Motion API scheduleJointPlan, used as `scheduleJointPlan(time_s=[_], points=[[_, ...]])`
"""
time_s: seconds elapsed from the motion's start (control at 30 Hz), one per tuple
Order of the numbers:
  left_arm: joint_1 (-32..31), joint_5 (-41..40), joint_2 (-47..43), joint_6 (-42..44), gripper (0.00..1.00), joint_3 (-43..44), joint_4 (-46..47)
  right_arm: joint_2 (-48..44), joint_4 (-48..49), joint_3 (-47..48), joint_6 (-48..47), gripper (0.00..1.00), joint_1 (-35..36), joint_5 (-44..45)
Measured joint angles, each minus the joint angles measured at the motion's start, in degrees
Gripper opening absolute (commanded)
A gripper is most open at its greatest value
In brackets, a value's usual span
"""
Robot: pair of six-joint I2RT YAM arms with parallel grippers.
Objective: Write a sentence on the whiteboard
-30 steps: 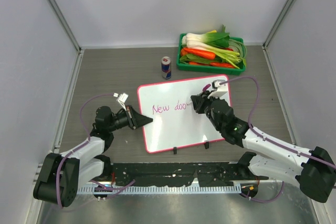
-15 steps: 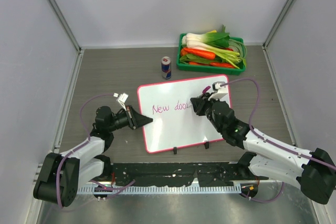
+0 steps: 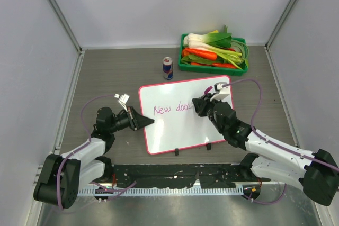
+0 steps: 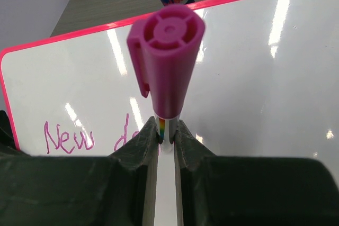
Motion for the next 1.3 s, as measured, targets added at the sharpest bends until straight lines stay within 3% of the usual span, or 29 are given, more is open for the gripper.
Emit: scheduleJointPlan(time_s=[1.3], points=[[0.0,0.02,0.0,0.0,0.0,0.0,0.0,1.7,-0.52,2.62,-1.07,0.02,-1.36,2.89]])
